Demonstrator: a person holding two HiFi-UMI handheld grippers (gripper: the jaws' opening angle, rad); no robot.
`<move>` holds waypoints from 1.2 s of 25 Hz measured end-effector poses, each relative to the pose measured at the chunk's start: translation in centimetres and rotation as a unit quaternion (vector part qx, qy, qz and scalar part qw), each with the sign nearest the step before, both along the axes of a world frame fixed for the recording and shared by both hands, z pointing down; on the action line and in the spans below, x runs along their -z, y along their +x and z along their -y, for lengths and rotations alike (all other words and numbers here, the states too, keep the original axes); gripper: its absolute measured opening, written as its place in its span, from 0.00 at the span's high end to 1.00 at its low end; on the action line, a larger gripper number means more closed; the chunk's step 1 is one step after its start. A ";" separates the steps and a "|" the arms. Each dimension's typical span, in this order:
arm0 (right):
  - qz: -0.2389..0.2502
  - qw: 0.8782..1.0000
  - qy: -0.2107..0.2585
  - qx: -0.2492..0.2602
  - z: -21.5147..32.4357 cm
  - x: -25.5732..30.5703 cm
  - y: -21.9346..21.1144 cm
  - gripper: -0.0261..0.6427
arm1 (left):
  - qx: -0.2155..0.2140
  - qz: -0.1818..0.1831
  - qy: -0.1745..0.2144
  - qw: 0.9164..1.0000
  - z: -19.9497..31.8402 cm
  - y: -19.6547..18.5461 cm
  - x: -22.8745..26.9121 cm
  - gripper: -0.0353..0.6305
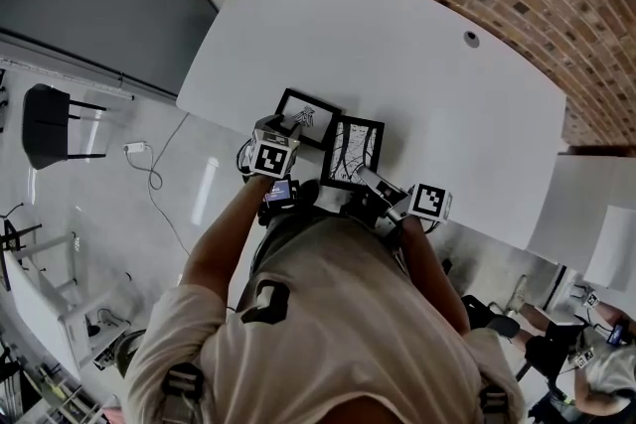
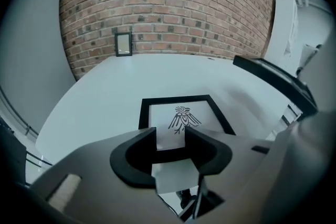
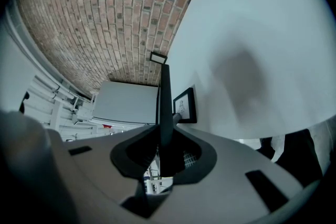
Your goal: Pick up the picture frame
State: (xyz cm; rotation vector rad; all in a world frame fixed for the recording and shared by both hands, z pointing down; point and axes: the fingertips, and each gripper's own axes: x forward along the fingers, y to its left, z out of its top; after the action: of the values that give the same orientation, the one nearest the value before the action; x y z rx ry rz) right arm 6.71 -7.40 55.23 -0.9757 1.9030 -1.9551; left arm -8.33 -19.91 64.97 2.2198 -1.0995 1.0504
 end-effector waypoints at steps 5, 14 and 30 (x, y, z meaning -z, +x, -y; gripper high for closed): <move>0.005 1.000 -0.007 -0.002 -0.1 -0.2 0.1 0.88 | 0.010 -0.003 -0.004 1.000 -0.5 -0.1 -0.2 0.71; 0.010 1.000 -0.013 0.010 0.2 -0.3 -0.4 0.88 | 0.046 -0.016 0.021 0.999 -1.6 -1.0 0.5 0.71; 0.008 0.999 -0.022 0.036 1.0 -0.6 -1.4 0.88 | 0.241 -0.082 -0.039 0.966 -2.0 -8.9 2.0 0.53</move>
State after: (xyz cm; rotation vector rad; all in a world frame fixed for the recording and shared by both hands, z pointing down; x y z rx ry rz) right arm 5.29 -8.40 55.85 -0.9120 1.9205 -2.0463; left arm -17.21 -17.91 62.99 1.8033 -1.3987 0.6748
